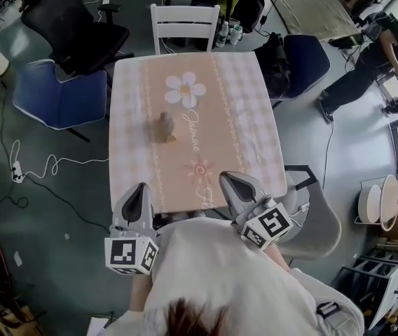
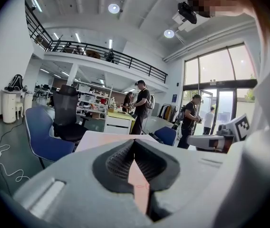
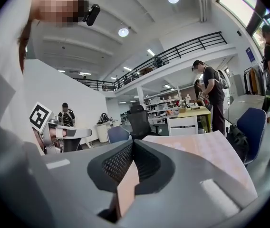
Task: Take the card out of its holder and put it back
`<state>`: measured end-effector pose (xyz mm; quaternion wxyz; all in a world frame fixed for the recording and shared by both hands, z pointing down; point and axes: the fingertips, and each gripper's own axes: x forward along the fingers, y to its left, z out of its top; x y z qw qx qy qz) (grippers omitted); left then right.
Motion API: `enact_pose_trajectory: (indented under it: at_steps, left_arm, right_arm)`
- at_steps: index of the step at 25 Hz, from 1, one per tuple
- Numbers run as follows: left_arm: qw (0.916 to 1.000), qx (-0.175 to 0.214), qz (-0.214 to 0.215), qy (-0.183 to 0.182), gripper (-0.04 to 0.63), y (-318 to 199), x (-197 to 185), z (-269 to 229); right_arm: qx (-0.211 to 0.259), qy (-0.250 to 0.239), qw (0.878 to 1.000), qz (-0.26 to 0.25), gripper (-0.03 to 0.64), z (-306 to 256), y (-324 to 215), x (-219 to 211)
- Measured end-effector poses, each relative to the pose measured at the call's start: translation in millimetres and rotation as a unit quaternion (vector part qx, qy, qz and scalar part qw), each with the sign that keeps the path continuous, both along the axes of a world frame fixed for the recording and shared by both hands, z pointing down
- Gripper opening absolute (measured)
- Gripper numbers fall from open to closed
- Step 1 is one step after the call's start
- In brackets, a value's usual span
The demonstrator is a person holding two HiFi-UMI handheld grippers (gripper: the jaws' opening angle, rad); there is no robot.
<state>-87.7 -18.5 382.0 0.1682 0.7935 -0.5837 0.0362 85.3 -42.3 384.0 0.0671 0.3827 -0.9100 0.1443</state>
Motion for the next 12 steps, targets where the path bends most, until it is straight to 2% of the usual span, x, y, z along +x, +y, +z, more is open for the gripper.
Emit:
enact_pose_trajectory:
  at_steps: [4, 12]
  left_arm:
    - [1.0, -0.001, 0.006, -0.002, 0.0, -18.0, -16.0, -5.4]
    - [0.9994, -0.01, 0.034, 0.0, 0.0, -35.7, -32.8, 4.5]
  right_arm:
    - [0.016, -0.017, 1.0, 0.005, -0.002, -7.2, -17.4, -16.4]
    - [0.0, -0.035, 0.999, 0.036, -0.002, 0.6, -33.0, -36.9]
